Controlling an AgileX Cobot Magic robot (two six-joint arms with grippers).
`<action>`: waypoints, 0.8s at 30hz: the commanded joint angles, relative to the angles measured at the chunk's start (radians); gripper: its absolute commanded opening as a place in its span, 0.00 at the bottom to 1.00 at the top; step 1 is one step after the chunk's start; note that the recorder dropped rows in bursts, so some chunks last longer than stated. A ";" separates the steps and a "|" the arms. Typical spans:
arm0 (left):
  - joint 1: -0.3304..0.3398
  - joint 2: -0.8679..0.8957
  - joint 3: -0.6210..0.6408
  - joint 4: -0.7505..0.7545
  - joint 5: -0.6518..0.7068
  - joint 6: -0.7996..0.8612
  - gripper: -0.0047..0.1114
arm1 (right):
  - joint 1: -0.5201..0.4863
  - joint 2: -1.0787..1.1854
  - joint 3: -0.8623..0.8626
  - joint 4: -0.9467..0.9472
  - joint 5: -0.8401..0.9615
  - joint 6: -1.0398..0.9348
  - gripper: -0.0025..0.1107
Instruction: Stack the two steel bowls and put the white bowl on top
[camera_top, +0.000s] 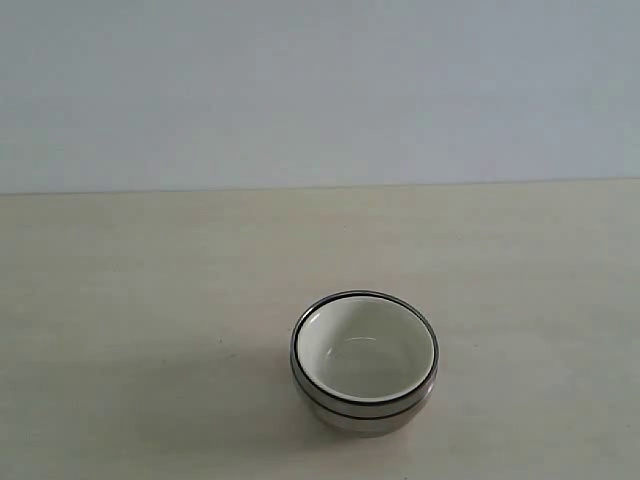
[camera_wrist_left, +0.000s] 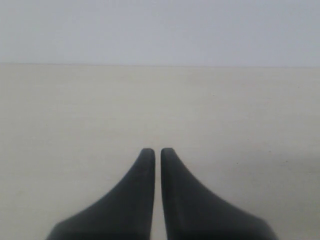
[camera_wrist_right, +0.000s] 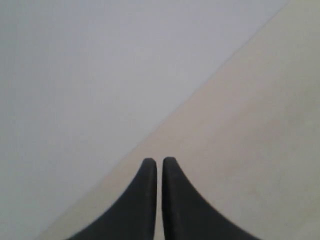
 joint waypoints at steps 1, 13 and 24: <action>-0.005 -0.003 0.003 0.000 -0.007 -0.005 0.07 | -0.003 -0.007 0.005 -0.006 0.157 -0.197 0.02; -0.005 -0.003 0.003 0.000 -0.007 -0.005 0.07 | -0.003 -0.007 0.005 -0.006 0.157 -0.417 0.02; -0.005 -0.003 0.003 0.000 -0.007 -0.005 0.07 | -0.003 -0.007 0.005 -0.006 0.157 -1.009 0.02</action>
